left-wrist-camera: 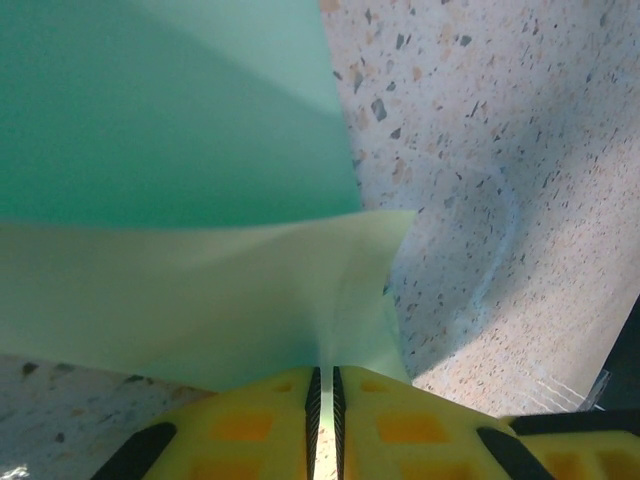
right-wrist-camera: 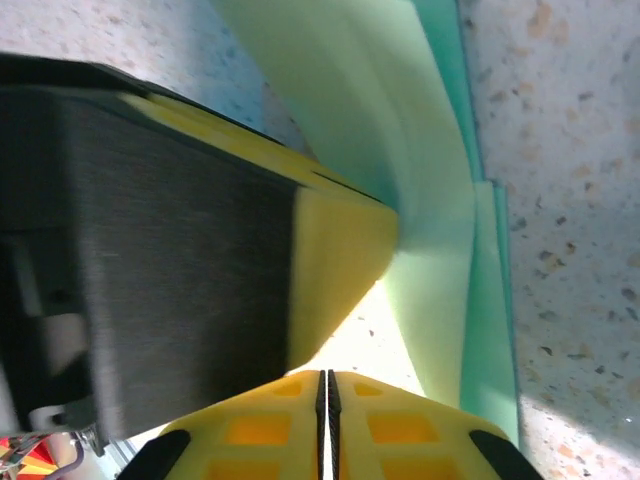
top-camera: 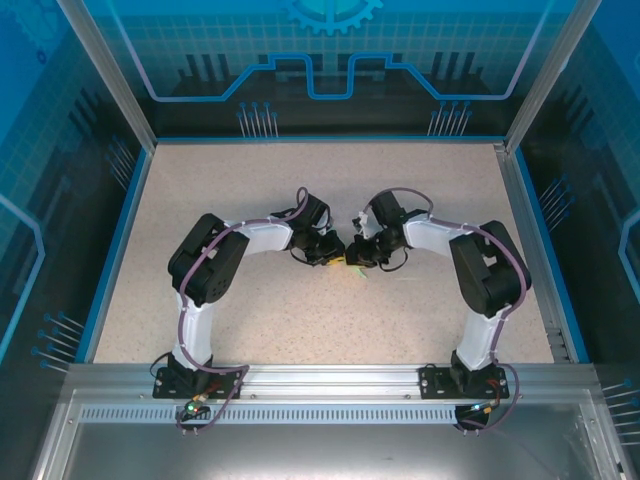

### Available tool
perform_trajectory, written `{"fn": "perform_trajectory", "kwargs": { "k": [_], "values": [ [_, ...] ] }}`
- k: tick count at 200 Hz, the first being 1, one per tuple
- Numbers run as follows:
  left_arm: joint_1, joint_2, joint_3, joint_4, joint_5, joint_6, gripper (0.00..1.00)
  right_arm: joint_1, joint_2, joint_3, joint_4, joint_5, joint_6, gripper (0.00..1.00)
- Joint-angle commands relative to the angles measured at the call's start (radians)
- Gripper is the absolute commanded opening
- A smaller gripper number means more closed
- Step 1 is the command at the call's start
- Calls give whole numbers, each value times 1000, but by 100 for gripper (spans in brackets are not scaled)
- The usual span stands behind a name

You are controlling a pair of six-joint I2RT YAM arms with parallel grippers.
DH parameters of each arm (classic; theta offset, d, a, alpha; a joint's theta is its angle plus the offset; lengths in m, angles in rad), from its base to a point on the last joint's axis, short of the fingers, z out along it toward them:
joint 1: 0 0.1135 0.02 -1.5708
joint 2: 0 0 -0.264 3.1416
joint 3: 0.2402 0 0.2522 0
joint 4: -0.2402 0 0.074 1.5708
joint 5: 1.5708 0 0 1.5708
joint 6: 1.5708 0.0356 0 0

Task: Fold a paper plane with a square sheet of paper (pick it up from the middle)
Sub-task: Fold the wing for the fifth time at the center of the table.

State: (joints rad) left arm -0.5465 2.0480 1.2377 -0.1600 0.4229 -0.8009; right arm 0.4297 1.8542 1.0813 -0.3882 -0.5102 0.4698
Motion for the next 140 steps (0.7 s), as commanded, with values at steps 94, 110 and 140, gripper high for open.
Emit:
{"fn": "perform_trajectory", "kwargs": {
  "k": [94,110,140],
  "values": [
    [-1,41,20,-91,-62,29,15,1,42,-12,-121,92,-47,10],
    [0,40,22,-96,-63,29,15,1,43,-16,-130,112,-46,9],
    [0,43,25,-110,-75,32,15,-3,45,-18,-140,129,-48,8]
  ]
}}
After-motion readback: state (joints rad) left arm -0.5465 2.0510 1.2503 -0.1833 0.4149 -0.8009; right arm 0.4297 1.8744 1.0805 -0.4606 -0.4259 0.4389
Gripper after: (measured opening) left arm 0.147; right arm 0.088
